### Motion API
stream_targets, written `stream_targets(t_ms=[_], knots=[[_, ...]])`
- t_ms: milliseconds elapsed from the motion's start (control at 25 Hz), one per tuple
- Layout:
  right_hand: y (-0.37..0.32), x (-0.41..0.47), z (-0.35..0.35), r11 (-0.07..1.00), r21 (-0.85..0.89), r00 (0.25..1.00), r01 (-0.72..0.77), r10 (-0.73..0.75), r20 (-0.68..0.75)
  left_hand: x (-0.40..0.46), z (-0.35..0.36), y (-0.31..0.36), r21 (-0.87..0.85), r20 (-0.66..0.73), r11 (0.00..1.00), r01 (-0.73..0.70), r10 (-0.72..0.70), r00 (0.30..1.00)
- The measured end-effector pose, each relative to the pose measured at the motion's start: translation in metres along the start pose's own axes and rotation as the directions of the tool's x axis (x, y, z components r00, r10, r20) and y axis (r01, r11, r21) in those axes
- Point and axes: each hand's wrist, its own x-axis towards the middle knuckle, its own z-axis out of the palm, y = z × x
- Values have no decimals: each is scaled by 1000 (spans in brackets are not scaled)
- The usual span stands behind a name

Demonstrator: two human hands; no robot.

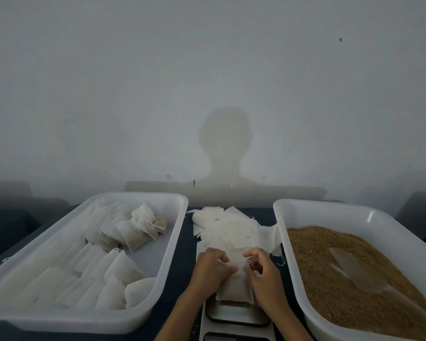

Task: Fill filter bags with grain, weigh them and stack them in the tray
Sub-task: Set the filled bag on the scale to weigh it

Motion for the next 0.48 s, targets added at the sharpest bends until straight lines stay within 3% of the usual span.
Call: stream_targets(t_ms=[120,320,400,480], knots=[[0,1,5,1000,6,1000,24,-24,-19,-13,-6,17,87,-9,996,-24,25,1000],[1,8,8,910,-401,992,109,-72,106,-31,-32,34,294,-58,947,-127,150,987],[-4,9,11,791,-547,962,275,-222,162,-34,-46,36,312,-101,939,-146,185,978],[-2,8,16,675,-587,883,447,-438,168,-34,-65,36,322,-167,937,-134,196,966]])
